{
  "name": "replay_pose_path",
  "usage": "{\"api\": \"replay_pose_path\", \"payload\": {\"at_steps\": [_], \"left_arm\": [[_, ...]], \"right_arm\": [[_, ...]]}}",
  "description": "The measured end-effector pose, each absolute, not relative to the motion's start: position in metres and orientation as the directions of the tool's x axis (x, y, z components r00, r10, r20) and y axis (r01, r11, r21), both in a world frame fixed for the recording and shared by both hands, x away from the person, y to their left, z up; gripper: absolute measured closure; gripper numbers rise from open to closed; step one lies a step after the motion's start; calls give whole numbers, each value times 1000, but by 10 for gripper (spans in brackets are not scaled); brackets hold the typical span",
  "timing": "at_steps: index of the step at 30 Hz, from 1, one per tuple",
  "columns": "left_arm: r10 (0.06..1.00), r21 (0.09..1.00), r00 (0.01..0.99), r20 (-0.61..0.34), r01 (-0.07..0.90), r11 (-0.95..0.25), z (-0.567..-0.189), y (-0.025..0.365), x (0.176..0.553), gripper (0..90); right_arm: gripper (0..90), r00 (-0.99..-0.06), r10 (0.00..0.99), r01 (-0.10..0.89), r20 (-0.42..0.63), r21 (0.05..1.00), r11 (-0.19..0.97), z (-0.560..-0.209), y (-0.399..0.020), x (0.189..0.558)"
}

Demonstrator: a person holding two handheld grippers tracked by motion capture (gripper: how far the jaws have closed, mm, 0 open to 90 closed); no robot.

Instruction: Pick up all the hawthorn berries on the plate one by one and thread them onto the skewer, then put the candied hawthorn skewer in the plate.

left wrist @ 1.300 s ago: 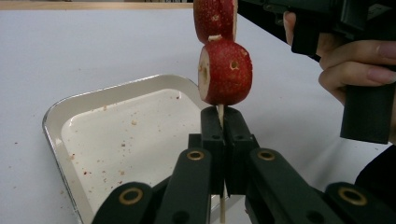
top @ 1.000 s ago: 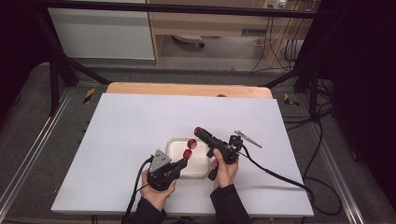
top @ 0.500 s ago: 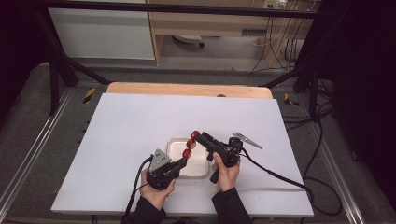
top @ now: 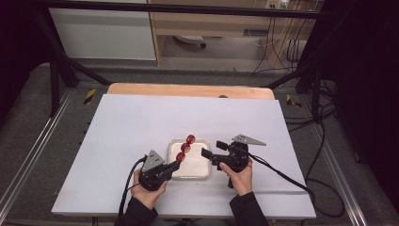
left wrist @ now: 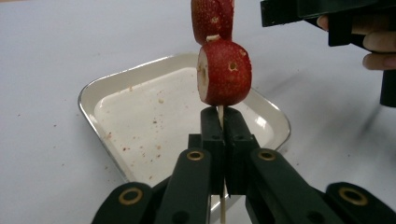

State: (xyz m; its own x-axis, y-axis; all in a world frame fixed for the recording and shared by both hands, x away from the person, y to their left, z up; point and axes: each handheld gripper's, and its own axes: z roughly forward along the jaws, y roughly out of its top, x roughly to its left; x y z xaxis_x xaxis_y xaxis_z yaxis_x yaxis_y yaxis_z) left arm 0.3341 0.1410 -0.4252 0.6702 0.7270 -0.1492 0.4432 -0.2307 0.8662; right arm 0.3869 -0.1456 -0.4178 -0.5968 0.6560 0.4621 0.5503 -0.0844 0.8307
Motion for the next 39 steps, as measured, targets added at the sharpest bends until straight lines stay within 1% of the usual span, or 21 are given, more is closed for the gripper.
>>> {"api": "replay_pose_path", "payload": {"at_steps": [5, 14, 18, 20, 23, 28, 32, 39], "left_arm": [[725, 857, 673, -144, 451, -249, -424, 153, 336, 881], [717, 838, 684, -134, 464, -286, -414, 177, 340, 880], [713, 819, 690, -125, 477, -318, -411, 181, 345, 880], [710, 809, 694, -123, 484, -333, -409, 181, 349, 880], [704, 793, 703, -105, 486, -367, -405, 179, 355, 880], [696, 773, 712, -95, 493, -399, -400, 173, 364, 880], [693, 758, 718, -69, 489, -431, -398, 165, 370, 880], [684, 733, 726, -69, 502, -458, -397, 150, 381, 880]], "right_arm": [[59, -628, 699, 528, 342, 847, 60, -421, -158, 386], [5, -659, 706, 527, 261, 829, 185, -432, -185, 377], [5, -660, 707, 535, 254, 820, 205, -436, -197, 373], [5, -661, 715, 531, 229, 816, 229, -438, -204, 370], [5, -676, 701, 526, 225, 815, 246, -442, -215, 367], [7, -666, 714, 539, 216, 801, 261, -450, -231, 363], [12, -654, 725, 547, 215, 797, 257, -454, -241, 359], [14, -653, 727, 551, 210, 791, 266, -457, -246, 356]]}}
